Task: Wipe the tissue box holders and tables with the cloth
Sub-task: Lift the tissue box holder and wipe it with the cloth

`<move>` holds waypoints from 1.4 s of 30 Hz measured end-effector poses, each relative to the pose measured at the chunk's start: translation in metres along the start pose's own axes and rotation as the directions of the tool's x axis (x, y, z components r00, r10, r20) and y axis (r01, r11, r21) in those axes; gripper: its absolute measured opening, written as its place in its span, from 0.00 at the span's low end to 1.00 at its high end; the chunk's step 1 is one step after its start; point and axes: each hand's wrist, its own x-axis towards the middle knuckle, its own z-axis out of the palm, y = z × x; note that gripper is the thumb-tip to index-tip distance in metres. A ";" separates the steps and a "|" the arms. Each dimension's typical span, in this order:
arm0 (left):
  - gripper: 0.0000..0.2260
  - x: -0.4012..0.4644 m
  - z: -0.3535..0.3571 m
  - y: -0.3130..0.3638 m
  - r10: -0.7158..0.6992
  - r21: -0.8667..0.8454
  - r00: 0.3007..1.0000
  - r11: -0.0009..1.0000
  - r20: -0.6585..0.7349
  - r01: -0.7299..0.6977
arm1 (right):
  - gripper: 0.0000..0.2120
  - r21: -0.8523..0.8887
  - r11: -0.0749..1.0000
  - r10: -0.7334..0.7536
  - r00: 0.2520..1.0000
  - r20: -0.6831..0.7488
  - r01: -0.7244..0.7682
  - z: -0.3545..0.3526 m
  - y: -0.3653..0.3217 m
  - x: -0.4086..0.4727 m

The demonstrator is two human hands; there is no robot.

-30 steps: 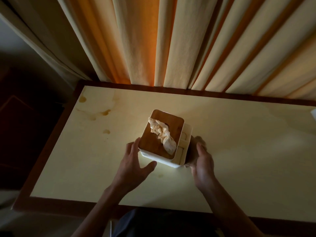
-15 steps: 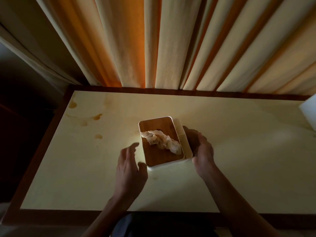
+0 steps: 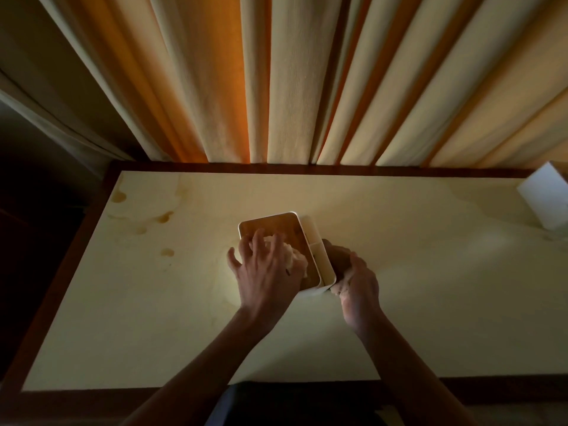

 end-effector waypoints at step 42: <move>0.61 0.010 -0.009 -0.084 0.266 -0.276 0.926 0.942 0.268 -0.191 | 0.30 -0.586 0.054 -0.272 0.577 0.771 0.808 -0.006 0.021 0.002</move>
